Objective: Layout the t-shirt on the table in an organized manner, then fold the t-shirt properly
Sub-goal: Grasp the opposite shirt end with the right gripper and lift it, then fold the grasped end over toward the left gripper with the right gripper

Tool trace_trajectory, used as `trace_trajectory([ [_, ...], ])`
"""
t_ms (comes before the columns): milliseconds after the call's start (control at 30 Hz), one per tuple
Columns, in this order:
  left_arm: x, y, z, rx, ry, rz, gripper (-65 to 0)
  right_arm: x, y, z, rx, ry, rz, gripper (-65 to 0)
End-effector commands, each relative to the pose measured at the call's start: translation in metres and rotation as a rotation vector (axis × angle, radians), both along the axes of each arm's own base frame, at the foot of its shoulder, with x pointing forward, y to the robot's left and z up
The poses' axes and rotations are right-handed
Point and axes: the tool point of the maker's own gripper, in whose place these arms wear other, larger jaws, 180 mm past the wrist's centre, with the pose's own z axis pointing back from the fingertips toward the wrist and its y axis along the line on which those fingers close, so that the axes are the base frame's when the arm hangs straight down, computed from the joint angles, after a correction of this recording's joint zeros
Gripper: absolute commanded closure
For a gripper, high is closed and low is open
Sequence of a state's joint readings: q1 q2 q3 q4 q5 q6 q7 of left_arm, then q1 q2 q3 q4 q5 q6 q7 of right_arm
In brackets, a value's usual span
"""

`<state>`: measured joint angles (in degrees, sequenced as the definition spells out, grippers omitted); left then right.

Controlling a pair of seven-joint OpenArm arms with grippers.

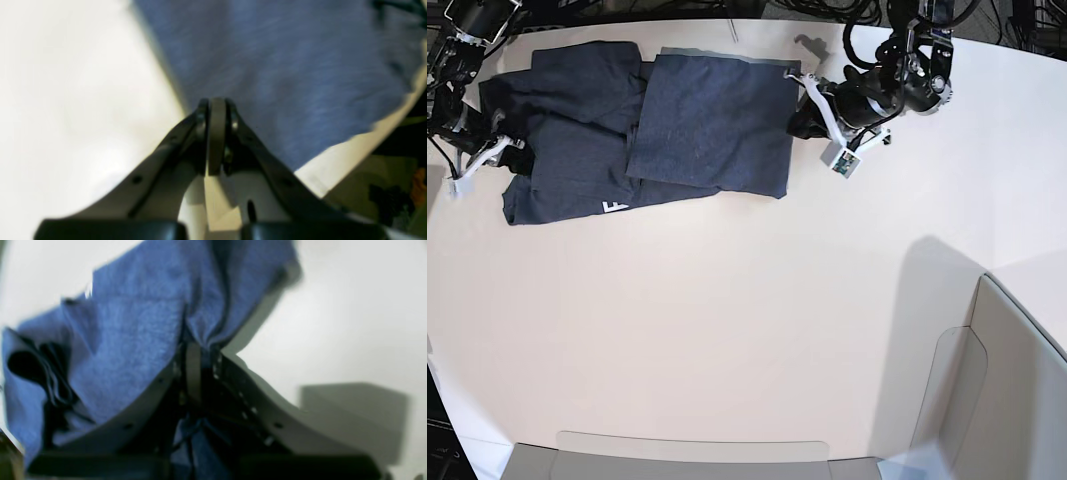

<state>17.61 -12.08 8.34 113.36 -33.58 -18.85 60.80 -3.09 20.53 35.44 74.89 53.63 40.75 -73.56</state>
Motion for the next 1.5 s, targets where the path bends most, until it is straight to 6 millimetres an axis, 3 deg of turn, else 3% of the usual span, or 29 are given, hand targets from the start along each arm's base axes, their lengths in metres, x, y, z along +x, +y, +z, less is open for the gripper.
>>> trace_trajectory([
  [0, -0.002, 0.002, -0.001, -0.003, 0.013, -0.002, -0.1, -0.018, 0.006, -0.011, -0.052, 0.099, 0.061, 0.0],
  [333, -0.015, 0.028, -0.045, 0.168, 0.113, 0.02, -0.1, -0.011, 0.093, 0.036, -0.187, -0.073, 0.378, 0.0],
  [633, -0.019, 0.026, -0.061, 0.148, 0.146, 0.042, -0.1, -0.017, 0.13, 0.075, -0.347, -0.207, 0.468, 0.0],
  [867, -0.019, 0.025, -0.061, 0.147, 0.146, 0.042, -0.1, -0.018, 0.149, 0.076, -0.284, -0.226, 0.46, 0.0],
  [1200, -0.025, 0.024, -0.073, 0.139, 0.191, 0.05, -0.1, -0.029, 0.24, 0.09, -0.029, -0.311, 0.618, 0.0],
  [1467, -0.032, 0.01, -0.079, 0.118, 0.219, 0.03, -0.1, -0.026, 0.274, 0.096, 0.015, -0.34, 0.649, 0.0],
])
